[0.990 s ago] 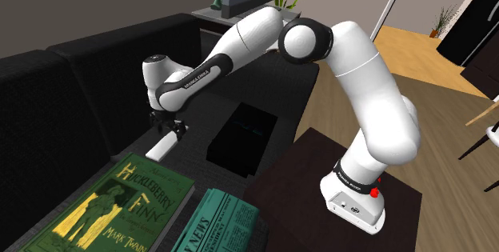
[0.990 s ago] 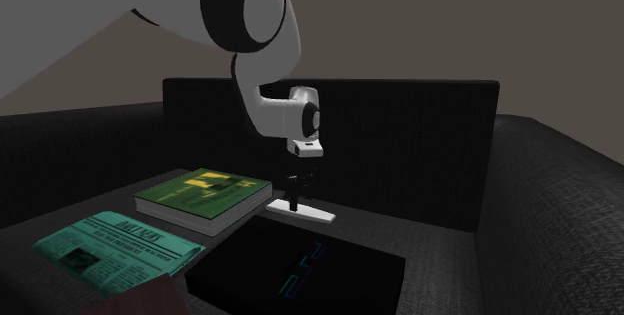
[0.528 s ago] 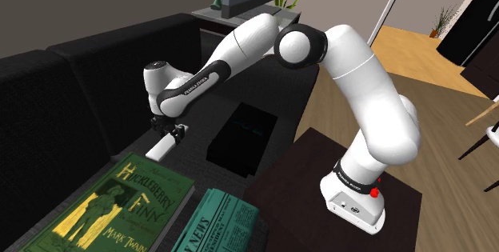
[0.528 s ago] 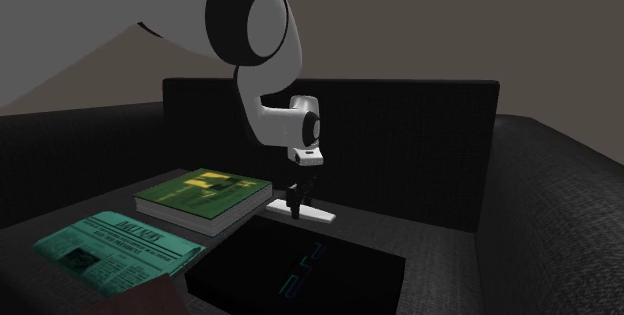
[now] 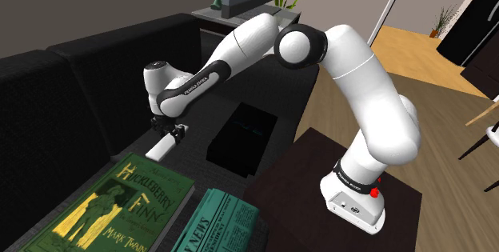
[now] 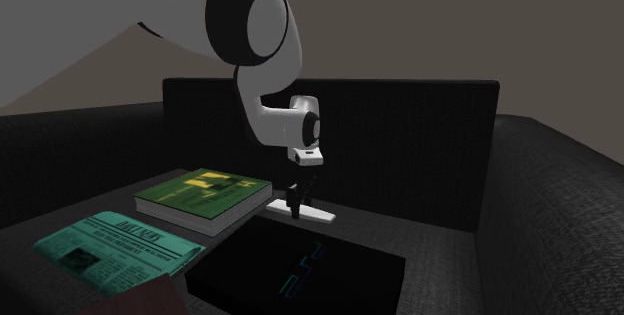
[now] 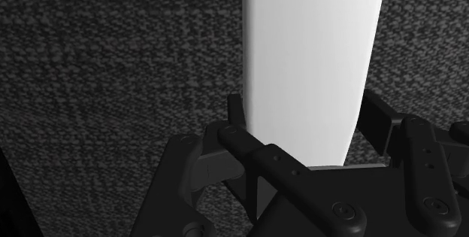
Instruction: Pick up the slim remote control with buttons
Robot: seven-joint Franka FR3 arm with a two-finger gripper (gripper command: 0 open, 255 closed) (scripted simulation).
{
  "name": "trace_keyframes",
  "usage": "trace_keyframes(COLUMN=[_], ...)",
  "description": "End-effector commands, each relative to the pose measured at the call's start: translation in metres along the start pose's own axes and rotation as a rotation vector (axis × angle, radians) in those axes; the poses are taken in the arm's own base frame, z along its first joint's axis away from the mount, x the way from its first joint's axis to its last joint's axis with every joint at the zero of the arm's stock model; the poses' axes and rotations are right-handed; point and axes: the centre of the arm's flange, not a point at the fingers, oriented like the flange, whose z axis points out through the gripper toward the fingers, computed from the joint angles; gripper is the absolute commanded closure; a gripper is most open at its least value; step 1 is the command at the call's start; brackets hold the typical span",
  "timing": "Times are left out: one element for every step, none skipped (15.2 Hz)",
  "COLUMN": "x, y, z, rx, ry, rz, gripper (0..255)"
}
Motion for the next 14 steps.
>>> trace_keyframes(x=[0.000,0.000,0.000,0.000,0.000,0.000,0.000,0.000,0.000,0.000,0.000,0.000,0.000,0.000], y=[0.000,0.001,0.001,0.001,0.002,0.002,0.002,0.002,0.003,0.003,0.003,0.004,0.004,0.004], z=[-0.005,-0.011,-0.016,-0.021,-0.026,-0.032,-0.037,-0.042,-0.048,-0.053,-0.058,-0.063,-0.069,-0.074], rx=[0.000,0.000,0.000,0.000,0.000,0.000,0.000,0.000,0.000,0.000,0.000,0.000,0.000,0.000], ry=[0.000,0.000,0.000,0.000,0.000,0.000,0.000,0.000,0.000,0.000,0.000,0.000,0.000,0.000], rz=[0.000,0.000,0.000,0.000,0.000,0.000,0.000,0.000,0.000,0.000,0.000,0.000,0.000,0.000], gripper=[255,255,255,255,255,255,255,255,255,255,255,255,255,255])
